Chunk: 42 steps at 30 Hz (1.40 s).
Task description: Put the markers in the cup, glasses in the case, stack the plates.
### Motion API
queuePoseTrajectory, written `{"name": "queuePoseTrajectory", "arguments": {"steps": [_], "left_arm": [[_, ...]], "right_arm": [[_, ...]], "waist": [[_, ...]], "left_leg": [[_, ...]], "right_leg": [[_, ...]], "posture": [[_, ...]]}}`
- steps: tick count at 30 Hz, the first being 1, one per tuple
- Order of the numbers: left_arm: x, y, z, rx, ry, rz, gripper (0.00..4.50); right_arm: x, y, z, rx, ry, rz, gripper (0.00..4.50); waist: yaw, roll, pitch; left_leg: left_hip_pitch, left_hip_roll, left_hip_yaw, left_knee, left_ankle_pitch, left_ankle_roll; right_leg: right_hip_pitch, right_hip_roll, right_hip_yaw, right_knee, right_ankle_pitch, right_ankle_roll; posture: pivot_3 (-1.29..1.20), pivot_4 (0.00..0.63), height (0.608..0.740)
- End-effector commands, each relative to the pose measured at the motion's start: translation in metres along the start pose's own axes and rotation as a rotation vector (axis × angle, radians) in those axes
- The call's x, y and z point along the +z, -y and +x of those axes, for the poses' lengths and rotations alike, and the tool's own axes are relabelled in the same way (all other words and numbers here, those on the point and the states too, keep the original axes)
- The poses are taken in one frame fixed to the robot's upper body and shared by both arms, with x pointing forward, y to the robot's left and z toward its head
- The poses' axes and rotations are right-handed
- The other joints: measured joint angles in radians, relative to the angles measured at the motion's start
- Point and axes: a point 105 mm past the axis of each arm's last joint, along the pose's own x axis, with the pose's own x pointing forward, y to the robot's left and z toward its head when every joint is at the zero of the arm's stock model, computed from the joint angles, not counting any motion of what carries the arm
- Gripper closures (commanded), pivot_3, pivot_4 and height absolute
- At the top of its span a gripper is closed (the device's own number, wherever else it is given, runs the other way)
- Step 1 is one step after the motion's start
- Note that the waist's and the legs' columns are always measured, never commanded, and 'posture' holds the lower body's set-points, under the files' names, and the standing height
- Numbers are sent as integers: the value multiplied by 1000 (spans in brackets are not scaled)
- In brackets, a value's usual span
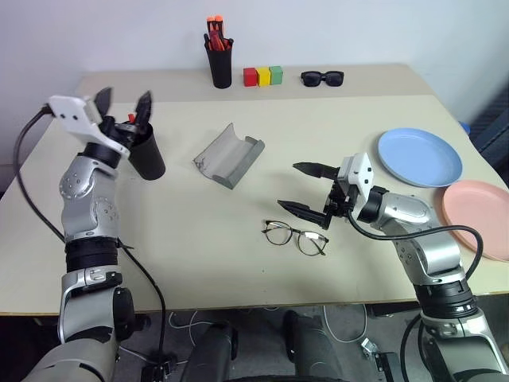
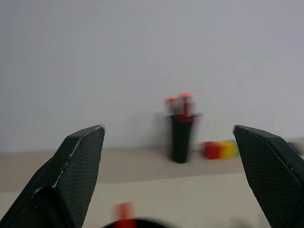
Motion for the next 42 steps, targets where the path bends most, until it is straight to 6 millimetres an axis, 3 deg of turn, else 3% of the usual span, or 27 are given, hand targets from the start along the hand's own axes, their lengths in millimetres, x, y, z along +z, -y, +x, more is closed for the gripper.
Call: {"name": "queuePoseTrajectory", "arguments": {"steps": [1, 3, 6, 11, 15, 24, 26, 29, 32, 38, 39, 42], "left_arm": [[-29, 43, 7, -233, -223, -23, 67], [-47, 68, 13, -329, -316, -43, 67], [-69, 94, 33, -307, -392, -97, 67], [-118, 130, 41, -293, -552, -163, 67], [-140, 136, 38, -285, -637, -175, 67], [-123, 122, 58, -203, -515, -132, 67], [-130, 116, 52, -176, -553, -145, 67], [-145, 127, 36, -230, -651, -241, 67], [-150, 136, 26, -260, -708, -322, 966], [-142, 143, 21, -304, -734, -379, 4147], [-141, 143, 21, -307, -734, -377, 4414], [-137, 139, 20, -311, -731, -349, 4414]], "right_arm": [[11, 11, 1, -50, 40, -51, 0], [11, 14, 1, -58, 38, -58, 0], [10, 17, -1, -66, 30, -67, 0], [10, 17, -4, -87, 27, -77, 0], [10, 15, -6, -101, 25, -79, 0], [7, 13, -13, -132, 11, -78, 0], [8, 13, -12, -132, 15, -79, 0], [9, 14, -10, -131, 18, -84, 0], [10, 15, -9, -127, 19, -89, 0], [8, 15, -8, -120, 16, -88, 0], [9, 15, -8, -119, 16, -87, 0], [9, 16, -6, -120, 18, -89, 0]], "waist": [[-2, 0, 0], [-4, 0, 0], [2, 0, 0], [-3, 0, 0], [-6, 0, 0], [0, 1, 0], [0, 1, 0], [-1, 1, 0], [-1, 1, 0], [-1, 1, 0], [-1, 1, 0], [-2, 1, 0]], "left_leg": [[0, 0, 0, 0, 0, 0], [1, 0, 0, 0, 0, 0], [0, 0, 0, 0, 0, 0], [0, 0, 0, 0, 0, 0], [1, 0, 0, -1, 0, 0], [1, 0, 0, 0, 0, 0], [1, 0, 0, 0, 0, 0], [1, 0, 0, 0, 0, 0], [1, 0, 0, 0, 0, 0], [1, 0, 0, 0, 0, 0], [1, 0, 0, 0, 0, 0], [1, 0, 0, 0, 0, 0]], "right_leg": [[0, 0, 0, 0, 0, 0], [0, 0, 0, 1, 0, 0], [0, 0, 0, 0, 0, 0], [0, 0, 0, 0, 0, 0], [0, 0, 0, 0, 0, 0], [0, 0, 0, 0, 0, 0], [0, 0, 0, 0, 0, 0], [0, 0, 0, 0, 0, 0], [1, 0, 0, 0, 0, 0], [1, 0, 0, 0, 0, 0], [1, 0, 0, 0, 0, 0], [1, 0, 0, 0, 0, 0]], "posture": [[0, 150, 740], [0, 150, 740], [0, 150, 740], [0, 150, 740], [0, 150, 740], [0, 150, 740], [0, 150, 740], [0, 150, 740], [0, 150, 740], [0, 150, 740], [0, 150, 740], [0, 150, 740]]}}
